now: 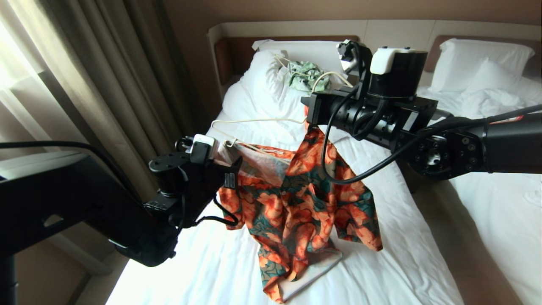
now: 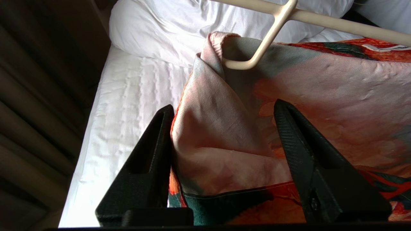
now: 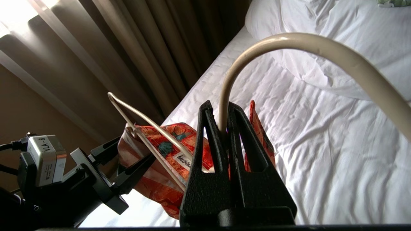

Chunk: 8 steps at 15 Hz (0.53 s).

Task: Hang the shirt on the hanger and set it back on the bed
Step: Take the clothes hanger out of the clothes

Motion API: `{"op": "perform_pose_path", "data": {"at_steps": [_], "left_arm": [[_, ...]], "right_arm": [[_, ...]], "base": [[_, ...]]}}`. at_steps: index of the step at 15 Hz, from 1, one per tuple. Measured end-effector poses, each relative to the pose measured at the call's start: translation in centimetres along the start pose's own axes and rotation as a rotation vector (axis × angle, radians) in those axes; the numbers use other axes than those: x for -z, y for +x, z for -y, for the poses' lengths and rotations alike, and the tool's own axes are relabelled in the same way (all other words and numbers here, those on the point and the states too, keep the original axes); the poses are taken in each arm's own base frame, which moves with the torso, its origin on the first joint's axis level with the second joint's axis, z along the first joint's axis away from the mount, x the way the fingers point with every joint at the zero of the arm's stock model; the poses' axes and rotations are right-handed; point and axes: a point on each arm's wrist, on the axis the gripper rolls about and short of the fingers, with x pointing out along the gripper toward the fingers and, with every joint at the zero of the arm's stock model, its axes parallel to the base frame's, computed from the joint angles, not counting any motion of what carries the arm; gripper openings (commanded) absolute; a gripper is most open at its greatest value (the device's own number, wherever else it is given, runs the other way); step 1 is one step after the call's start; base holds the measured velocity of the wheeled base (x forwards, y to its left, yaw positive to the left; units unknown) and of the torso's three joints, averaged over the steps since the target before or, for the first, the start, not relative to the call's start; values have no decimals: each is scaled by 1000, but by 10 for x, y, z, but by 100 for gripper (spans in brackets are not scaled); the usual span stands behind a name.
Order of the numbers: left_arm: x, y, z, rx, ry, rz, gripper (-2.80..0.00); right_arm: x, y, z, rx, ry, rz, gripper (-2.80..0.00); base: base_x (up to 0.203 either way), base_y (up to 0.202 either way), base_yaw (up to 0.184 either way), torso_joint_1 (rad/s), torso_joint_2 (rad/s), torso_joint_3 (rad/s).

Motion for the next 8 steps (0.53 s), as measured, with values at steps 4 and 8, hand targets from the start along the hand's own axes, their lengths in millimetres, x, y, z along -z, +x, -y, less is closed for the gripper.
{"op": "perform_pose_path", "data": {"at_steps": [4, 8], "left_arm": [[2, 2, -5, -16, 0, -2, -280], [-1, 3, -25, -68, 1, 3, -280]], "right_arm": [[1, 0, 0, 1, -1, -2, -280], [2, 0, 1, 2, -1, -9, -280]], "base": [[0, 0, 0, 0, 0, 0], [0, 0, 0, 0, 0, 0]]}}
